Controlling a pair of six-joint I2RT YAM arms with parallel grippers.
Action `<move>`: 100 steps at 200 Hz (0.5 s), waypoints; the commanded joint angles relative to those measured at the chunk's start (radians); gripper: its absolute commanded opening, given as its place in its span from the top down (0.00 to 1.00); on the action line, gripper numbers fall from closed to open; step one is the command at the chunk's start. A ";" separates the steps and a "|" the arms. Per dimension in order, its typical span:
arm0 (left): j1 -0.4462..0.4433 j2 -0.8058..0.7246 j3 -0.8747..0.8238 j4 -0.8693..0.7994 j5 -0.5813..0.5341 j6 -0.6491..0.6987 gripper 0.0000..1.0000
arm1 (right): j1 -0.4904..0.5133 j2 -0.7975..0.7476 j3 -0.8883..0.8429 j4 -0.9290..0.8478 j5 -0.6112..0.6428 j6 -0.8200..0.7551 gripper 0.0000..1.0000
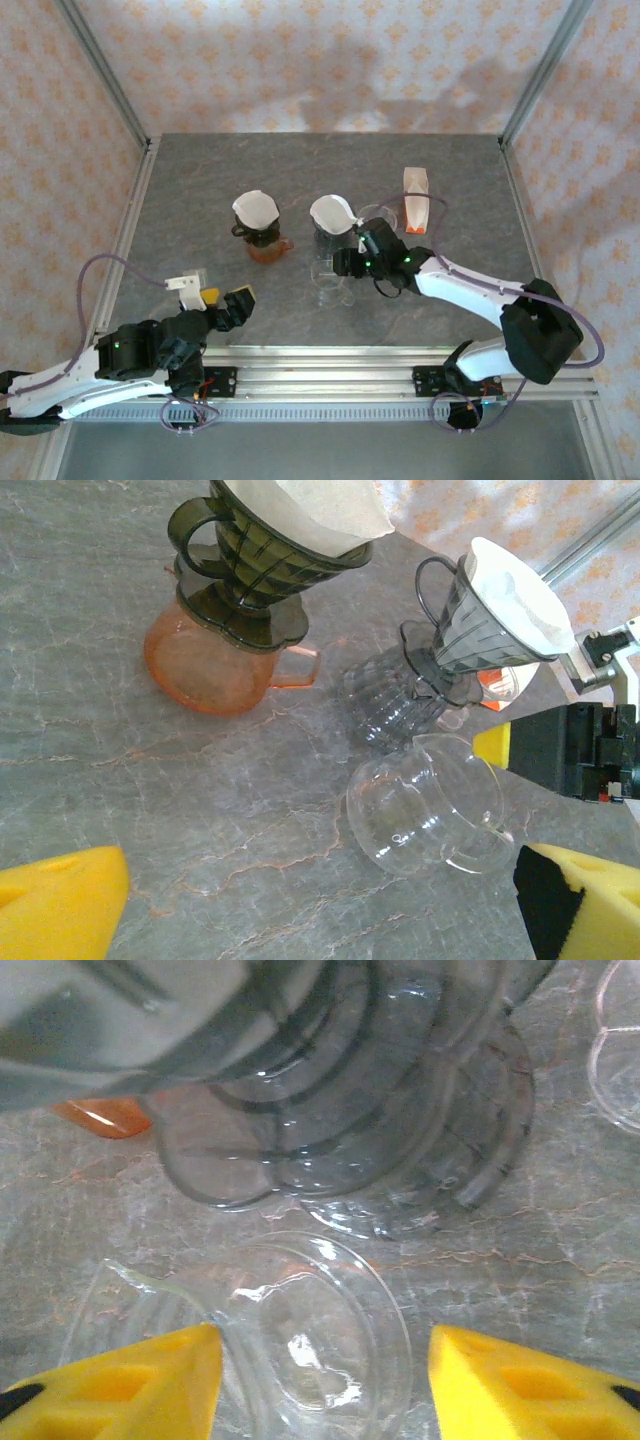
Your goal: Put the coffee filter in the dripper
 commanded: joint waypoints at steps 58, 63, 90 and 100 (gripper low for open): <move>-0.005 -0.004 -0.009 0.002 -0.014 -0.024 0.00 | 0.074 0.042 0.067 -0.146 0.134 -0.042 0.76; -0.005 -0.005 -0.010 0.001 -0.015 -0.025 0.00 | 0.077 0.039 0.065 -0.148 0.136 -0.040 0.78; -0.005 -0.014 -0.015 0.001 -0.017 -0.028 0.00 | 0.089 0.006 0.049 -0.160 0.159 -0.025 0.87; -0.004 -0.017 -0.017 0.000 -0.019 -0.030 0.00 | 0.091 -0.008 0.044 -0.167 0.165 -0.018 0.91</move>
